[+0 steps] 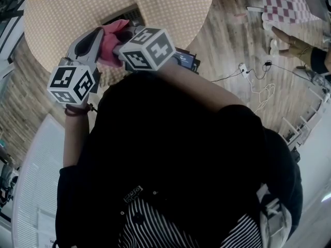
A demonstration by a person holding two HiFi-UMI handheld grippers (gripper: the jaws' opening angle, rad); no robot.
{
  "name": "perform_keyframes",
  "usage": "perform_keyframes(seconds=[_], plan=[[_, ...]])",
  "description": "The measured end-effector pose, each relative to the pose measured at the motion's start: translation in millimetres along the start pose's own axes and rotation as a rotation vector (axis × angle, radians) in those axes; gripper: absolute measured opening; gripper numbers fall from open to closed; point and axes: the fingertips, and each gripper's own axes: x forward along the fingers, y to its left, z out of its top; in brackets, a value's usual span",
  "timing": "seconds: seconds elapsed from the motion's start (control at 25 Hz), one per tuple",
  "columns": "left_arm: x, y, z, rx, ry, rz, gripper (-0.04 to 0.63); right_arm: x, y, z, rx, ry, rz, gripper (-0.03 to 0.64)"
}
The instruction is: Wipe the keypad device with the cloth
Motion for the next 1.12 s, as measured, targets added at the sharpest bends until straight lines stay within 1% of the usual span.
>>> perform_keyframes(seconds=[0.16, 0.4, 0.6, 0.88, 1.12], plan=[[12, 8, 3, 0.004, 0.018, -0.017, 0.003, 4, -12, 7, 0.021, -0.004, -0.016, 0.063], [28, 26, -6, 0.0, 0.062, -0.039, 0.005, 20, -30, 7, 0.05, 0.005, -0.042, 0.063], [40, 37, -16, 0.007, 0.133, -0.061, 0.004, 32, -43, 3, 0.063, 0.014, -0.064, 0.063], [58, 49, -39, 0.011, 0.249, -0.113, 0.005, 49, -61, -11, 0.09, 0.047, -0.075, 0.063], [69, 59, -49, 0.03, 0.305, -0.136, 0.005, 59, -74, -16, 0.097, 0.067, -0.089, 0.063]])
